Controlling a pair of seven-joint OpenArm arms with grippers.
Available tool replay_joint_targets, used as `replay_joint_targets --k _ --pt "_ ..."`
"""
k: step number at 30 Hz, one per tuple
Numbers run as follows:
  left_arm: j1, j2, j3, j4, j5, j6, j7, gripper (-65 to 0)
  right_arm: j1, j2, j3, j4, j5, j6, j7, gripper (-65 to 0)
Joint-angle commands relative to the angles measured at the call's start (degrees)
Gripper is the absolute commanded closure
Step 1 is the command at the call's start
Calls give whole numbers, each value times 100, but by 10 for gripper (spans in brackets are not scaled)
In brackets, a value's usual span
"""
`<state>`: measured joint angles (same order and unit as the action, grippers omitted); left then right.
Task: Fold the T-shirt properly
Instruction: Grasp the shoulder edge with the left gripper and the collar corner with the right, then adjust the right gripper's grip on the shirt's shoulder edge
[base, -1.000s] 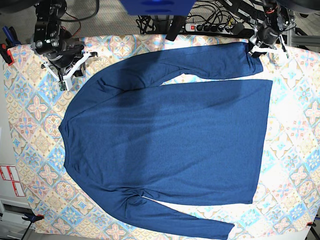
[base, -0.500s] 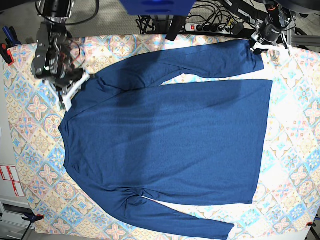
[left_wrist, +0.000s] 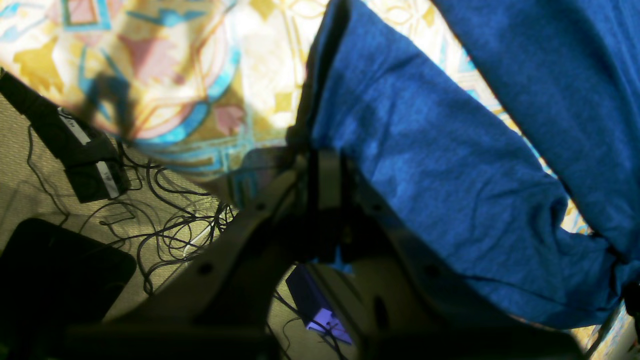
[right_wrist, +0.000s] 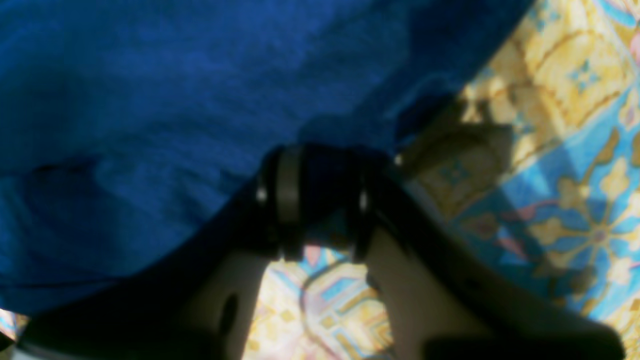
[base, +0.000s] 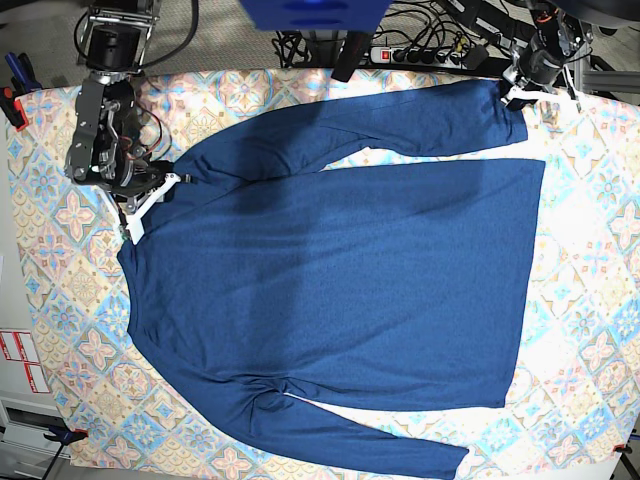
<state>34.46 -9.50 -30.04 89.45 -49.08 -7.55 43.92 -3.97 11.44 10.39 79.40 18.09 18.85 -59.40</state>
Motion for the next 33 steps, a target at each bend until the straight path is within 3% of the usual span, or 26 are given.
replay_joint_targets --k 1,7,11,23,33 --pt "40 -57 -24 70 -37 -32 -45 0 102 65 20 12 51 18 54 -135" --pt "40 -57 -16 70 -37 -32 -36 0 181 65 20 -410 42 18 54 -121" --pt "40 -57 -16 70 -37 -32 -36 0 181 65 46 -454 24 18 45 0" --pt "31 -101 -33 70 -19 -32 -80 0 -38 65 548 135 33 18 1 -2" --pt "31 -101 -42 79 -19 -40 -89 0 -232 73 512 830 51 18 -8 -4"
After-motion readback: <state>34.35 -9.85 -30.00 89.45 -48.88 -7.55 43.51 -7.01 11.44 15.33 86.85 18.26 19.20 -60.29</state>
